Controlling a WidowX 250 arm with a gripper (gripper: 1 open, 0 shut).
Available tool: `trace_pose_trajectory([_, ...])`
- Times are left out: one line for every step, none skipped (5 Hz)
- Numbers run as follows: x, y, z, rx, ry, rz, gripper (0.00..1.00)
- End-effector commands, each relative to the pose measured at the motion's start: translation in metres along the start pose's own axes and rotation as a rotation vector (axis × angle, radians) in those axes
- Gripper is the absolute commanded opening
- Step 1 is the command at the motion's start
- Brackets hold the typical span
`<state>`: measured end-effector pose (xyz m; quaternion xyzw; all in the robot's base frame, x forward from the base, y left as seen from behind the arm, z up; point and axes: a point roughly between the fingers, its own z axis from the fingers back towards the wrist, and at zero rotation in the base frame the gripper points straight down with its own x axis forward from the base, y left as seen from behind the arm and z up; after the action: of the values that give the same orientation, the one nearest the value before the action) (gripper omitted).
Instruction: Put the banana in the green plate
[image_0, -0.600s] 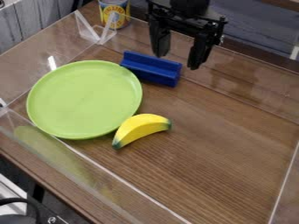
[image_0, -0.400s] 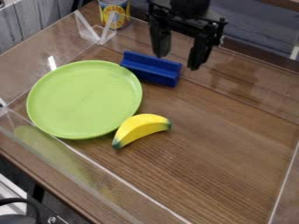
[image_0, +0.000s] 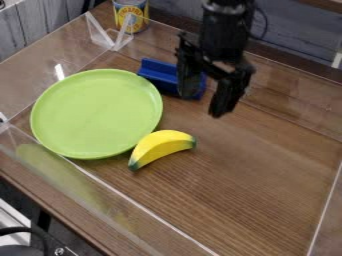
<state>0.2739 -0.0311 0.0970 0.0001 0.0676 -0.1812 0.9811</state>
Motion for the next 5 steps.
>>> trace_pose_trajectory([-0.011, 0.000, 0.013, 0.035, -0.064, -0.160, 1.00])
trace_pose_trajectory([-0.019, 0.001, 0.010, 0.044, -0.061, -0.233, 1.00])
trace_pose_trajectory([-0.021, 0.003, 0.006, 0.051, -0.059, -0.314, 1.00])
trace_pose_trajectory([-0.021, 0.003, 0.004, 0.051, -0.057, -0.357, 1.00])
trace_pose_trajectory([-0.024, 0.007, 0.000, 0.047, -0.056, -0.351, 1.00])
